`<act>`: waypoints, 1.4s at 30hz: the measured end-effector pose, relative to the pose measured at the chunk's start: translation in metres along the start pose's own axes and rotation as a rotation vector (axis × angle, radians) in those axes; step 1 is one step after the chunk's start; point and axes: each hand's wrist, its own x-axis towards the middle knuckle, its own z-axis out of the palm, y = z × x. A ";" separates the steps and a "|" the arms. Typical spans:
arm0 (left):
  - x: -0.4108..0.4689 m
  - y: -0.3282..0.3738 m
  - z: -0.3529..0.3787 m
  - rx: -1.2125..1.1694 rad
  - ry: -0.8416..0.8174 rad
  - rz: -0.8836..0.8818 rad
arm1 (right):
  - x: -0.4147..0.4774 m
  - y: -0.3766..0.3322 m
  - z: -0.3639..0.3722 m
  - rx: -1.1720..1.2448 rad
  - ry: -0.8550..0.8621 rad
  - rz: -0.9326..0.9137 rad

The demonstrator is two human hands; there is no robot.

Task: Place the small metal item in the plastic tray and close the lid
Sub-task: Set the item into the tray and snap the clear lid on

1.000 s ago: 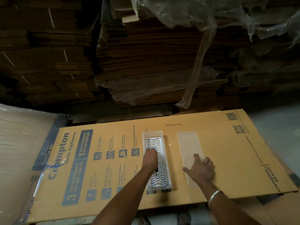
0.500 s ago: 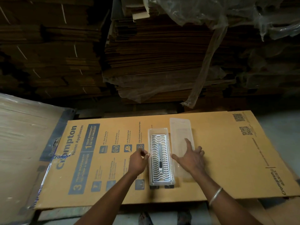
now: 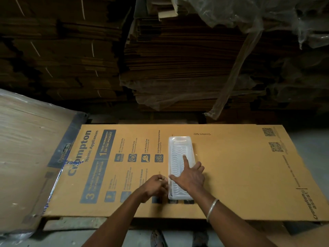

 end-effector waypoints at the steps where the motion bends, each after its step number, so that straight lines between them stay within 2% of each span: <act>1: -0.003 -0.003 0.001 0.010 -0.041 0.007 | -0.001 -0.001 0.002 -0.004 -0.004 0.002; 3: -0.007 -0.008 0.004 0.034 -0.078 0.014 | -0.002 -0.002 0.006 -0.007 -0.004 0.005; 11: -0.006 -0.014 0.013 0.045 -0.006 0.032 | -0.003 -0.012 0.013 -0.056 0.012 0.014; 24: -0.009 -0.018 0.015 0.116 0.014 0.074 | 0.001 -0.004 0.018 -0.090 0.023 -0.051; 27: -0.006 -0.014 0.014 0.288 0.047 0.112 | 0.008 -0.003 0.007 -0.123 -0.028 -0.080; 29: -0.005 -0.005 0.015 0.499 0.098 0.165 | 0.019 -0.003 -0.009 -0.179 -0.059 -0.123; 32: -0.003 0.008 0.017 0.894 0.168 0.294 | 0.043 0.000 -0.035 -0.246 -0.015 -0.243; 34: -0.003 0.015 0.020 1.059 0.164 0.318 | 0.060 0.002 -0.046 -0.259 -0.028 -0.292; 38: -0.002 0.026 0.027 1.180 0.145 0.293 | 0.086 0.005 -0.060 -0.287 -0.140 -0.299; 42: 0.001 0.032 0.026 1.189 0.156 0.294 | 0.101 0.005 -0.063 -0.258 -0.155 -0.308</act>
